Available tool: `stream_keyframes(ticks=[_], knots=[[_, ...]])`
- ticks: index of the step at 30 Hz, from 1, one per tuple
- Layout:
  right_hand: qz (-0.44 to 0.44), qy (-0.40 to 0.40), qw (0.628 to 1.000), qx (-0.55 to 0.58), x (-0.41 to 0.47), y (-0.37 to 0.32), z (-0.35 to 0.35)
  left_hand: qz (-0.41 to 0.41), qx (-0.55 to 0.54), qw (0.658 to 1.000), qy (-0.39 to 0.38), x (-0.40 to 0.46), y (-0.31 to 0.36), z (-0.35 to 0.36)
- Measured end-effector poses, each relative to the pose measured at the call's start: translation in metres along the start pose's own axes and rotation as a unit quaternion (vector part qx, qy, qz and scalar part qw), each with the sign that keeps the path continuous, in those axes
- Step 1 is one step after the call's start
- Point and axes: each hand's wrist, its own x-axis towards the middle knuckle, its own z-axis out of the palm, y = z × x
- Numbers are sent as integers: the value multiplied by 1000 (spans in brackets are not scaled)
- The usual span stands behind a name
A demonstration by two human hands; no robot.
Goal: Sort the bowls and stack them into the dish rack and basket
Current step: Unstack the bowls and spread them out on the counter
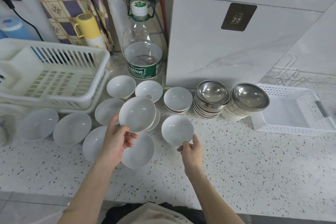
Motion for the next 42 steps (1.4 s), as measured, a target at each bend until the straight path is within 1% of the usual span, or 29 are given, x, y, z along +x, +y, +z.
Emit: stream_keyframes(ticks=[9,14,25,29,33,36,39,42], knots=[[3,-2,1000,6,1,-4,6,-11,20,1000,7,-5,-2,-2],[5,8,1000,10,1,-2,10,-23,38,999,-4,-7,-5,-4],[74,61,992,79,-5,0,27,-39,60,997,-19,-19,-10,-23],[92,86,987,97,-9,-1,36,-43,87,994,-42,-25,-8,-35],[117,80,980,137,-15,-5,37,-51,105,990,-77,-29,-6,-46],[123,73,983,115,-25,-3,31,-53,128,984,-111,-34,-7,-50],[98,67,990,76,-44,4,22,-53,144,978,-140,-38,-9,-45],[47,40,995,78,-62,9,10,-59,171,966,-183,-43,-12,-33]])
